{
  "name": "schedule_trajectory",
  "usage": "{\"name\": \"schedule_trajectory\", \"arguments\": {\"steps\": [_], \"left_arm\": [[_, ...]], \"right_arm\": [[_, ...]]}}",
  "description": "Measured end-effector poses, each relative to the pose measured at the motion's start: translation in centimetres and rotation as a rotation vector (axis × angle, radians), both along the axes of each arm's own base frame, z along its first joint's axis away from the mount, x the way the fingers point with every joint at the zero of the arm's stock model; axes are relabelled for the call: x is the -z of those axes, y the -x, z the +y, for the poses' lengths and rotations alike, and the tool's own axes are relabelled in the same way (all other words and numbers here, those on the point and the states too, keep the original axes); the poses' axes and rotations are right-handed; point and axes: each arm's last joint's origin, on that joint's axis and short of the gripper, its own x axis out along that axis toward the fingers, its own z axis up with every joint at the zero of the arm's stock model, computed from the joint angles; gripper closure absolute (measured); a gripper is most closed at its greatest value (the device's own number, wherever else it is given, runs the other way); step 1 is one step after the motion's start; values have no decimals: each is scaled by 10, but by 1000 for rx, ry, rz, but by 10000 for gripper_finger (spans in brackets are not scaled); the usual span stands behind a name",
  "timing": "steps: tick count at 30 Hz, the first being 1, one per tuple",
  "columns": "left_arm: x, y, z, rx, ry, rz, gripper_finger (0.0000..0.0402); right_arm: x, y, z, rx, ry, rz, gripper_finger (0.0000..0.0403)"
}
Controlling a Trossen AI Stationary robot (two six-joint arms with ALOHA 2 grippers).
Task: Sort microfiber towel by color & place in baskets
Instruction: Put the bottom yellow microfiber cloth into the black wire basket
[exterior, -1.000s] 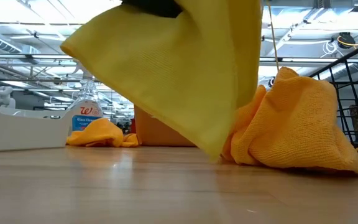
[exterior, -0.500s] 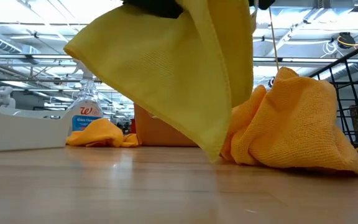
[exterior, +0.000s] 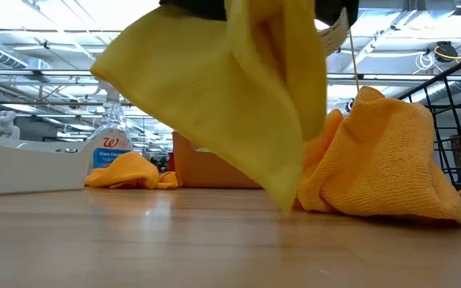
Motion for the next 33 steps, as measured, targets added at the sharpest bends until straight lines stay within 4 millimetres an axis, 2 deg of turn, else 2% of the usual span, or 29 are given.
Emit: {"name": "schedule_trajectory", "arguments": {"steps": [2,6,9,15,19,26,33], "left_arm": [[-1,0,-1,7,8,-11,381],[-4,0,-10,80,70,-31,354],[-4,3,-16,124,119,-21,298],[-5,8,-22,32,38,-63,167],[-5,8,-21,-26,18,-83,117],[-3,9,-20,-78,70,-67,105],[-1,10,-19,-144,136,-56,105]], "right_arm": [[0,2,1,-23,11,18,382],[-5,9,3,-38,-16,42,386],[-13,21,6,-56,-41,73,395],[-45,59,7,-87,-111,126,399],[-73,91,4,-95,-155,125,400],[-111,156,-8,-38,-252,151,402],[-122,206,-15,77,-358,290,402]]}}
